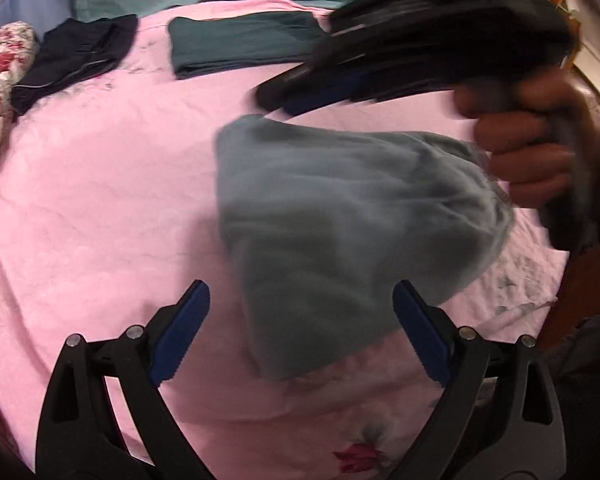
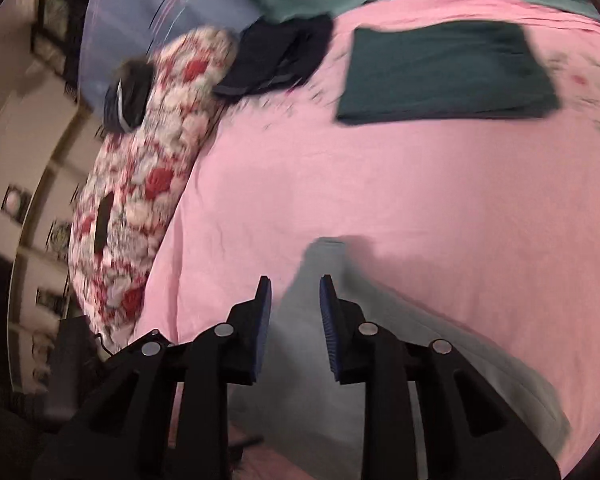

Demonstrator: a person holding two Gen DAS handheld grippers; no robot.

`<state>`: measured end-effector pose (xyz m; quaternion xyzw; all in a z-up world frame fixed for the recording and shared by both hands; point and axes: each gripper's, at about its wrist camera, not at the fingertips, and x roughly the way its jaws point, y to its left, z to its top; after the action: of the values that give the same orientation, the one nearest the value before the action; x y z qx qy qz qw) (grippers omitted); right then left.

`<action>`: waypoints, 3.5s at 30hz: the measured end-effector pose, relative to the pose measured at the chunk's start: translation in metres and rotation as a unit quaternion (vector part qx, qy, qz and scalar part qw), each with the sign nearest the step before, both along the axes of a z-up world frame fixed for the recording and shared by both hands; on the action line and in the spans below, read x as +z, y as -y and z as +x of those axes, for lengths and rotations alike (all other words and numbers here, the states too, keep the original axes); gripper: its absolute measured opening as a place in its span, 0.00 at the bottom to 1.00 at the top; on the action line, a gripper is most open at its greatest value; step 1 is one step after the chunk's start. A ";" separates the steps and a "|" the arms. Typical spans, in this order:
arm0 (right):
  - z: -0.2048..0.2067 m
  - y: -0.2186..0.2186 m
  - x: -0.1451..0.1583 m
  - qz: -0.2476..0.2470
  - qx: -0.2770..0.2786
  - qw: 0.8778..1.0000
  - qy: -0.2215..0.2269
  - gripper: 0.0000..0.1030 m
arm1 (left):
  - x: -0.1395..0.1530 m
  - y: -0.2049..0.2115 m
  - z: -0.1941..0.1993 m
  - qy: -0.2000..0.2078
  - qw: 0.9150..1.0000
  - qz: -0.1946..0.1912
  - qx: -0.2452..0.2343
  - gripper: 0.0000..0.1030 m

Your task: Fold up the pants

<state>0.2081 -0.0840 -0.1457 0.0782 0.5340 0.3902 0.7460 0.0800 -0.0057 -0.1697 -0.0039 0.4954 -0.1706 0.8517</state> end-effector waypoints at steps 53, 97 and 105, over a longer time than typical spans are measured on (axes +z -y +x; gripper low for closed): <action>-0.115 0.170 -0.043 -0.037 -0.161 0.986 0.005 0.51 | -0.035 0.019 0.030 -0.076 0.994 0.075 0.006 0.98; -0.036 0.191 -0.068 0.063 -0.152 0.986 -0.028 0.51 | 0.003 -0.018 0.072 -0.083 0.980 0.080 0.164 0.98; -0.030 0.195 -0.076 0.090 -0.160 0.981 -0.066 0.52 | -0.011 -0.030 0.104 -0.089 0.986 -0.019 0.142 0.95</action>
<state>0.1776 -0.2787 -0.2220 0.2546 0.5252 0.3062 0.7520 0.1845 0.0248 -0.1806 -0.1053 0.5603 -0.0566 0.8196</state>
